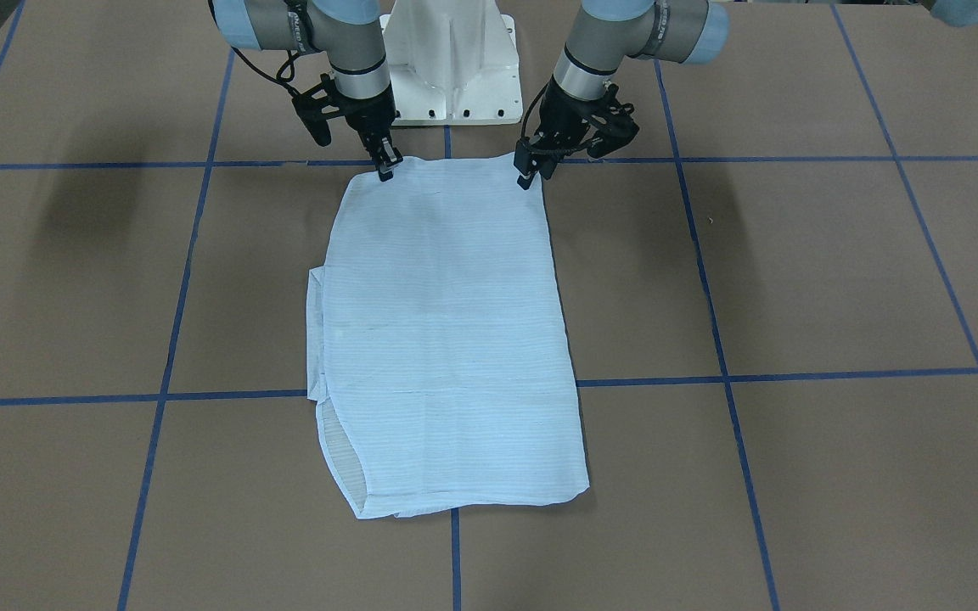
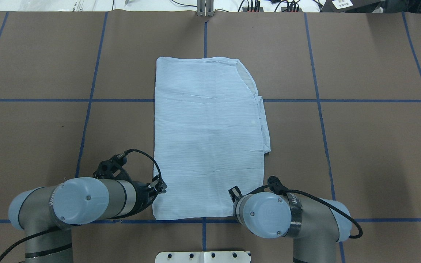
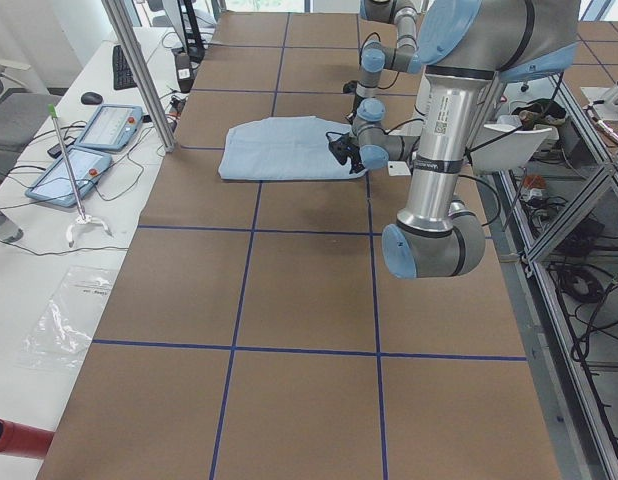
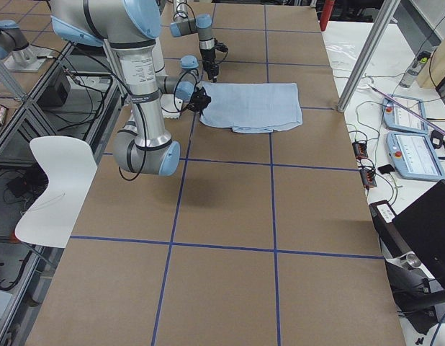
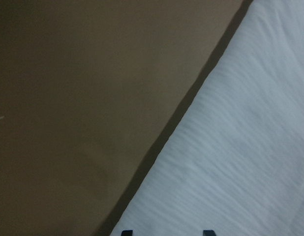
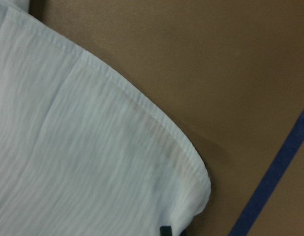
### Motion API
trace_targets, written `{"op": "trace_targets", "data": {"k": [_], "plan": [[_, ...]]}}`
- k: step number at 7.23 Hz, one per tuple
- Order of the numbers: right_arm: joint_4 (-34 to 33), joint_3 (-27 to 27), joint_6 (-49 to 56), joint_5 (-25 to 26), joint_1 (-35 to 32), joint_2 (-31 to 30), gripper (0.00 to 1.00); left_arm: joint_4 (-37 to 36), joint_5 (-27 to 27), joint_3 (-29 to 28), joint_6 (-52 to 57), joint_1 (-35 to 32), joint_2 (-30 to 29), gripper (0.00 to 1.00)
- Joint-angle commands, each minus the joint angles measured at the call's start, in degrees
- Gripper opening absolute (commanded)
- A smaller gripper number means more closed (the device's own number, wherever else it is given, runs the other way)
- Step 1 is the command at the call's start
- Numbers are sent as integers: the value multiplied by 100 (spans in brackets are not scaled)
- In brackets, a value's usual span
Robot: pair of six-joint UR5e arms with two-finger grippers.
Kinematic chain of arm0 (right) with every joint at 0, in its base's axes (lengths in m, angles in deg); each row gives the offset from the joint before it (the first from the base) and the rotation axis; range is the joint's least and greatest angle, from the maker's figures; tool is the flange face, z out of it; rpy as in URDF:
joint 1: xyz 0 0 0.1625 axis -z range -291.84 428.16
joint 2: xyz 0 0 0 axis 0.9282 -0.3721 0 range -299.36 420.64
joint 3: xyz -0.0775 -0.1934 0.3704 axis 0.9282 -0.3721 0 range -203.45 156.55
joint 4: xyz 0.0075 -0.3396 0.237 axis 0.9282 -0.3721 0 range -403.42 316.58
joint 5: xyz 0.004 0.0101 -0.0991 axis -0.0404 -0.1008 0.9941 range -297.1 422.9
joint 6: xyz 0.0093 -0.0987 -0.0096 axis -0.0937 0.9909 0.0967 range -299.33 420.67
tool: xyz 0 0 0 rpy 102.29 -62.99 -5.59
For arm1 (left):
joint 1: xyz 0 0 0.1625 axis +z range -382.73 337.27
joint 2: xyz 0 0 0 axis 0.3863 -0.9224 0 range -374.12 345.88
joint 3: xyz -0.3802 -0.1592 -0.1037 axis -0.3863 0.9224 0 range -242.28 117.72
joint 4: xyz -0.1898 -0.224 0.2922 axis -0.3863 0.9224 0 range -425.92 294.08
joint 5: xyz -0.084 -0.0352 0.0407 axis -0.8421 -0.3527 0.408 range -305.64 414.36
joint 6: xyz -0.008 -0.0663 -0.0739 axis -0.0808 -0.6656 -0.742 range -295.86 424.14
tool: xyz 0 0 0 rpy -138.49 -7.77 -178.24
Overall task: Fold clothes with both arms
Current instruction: 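Bring the left gripper to the near corner beside the right gripper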
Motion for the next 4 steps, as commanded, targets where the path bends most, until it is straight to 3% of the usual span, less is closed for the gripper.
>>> {"op": "trace_targets", "data": {"k": [1,4], "plan": [[0,1,0,0,0,-7,0,-192,22,11,-80,238,23,56],[0,1,0,-9,0,-7,0,-183,22,-51,-151,405,23,52]]}}
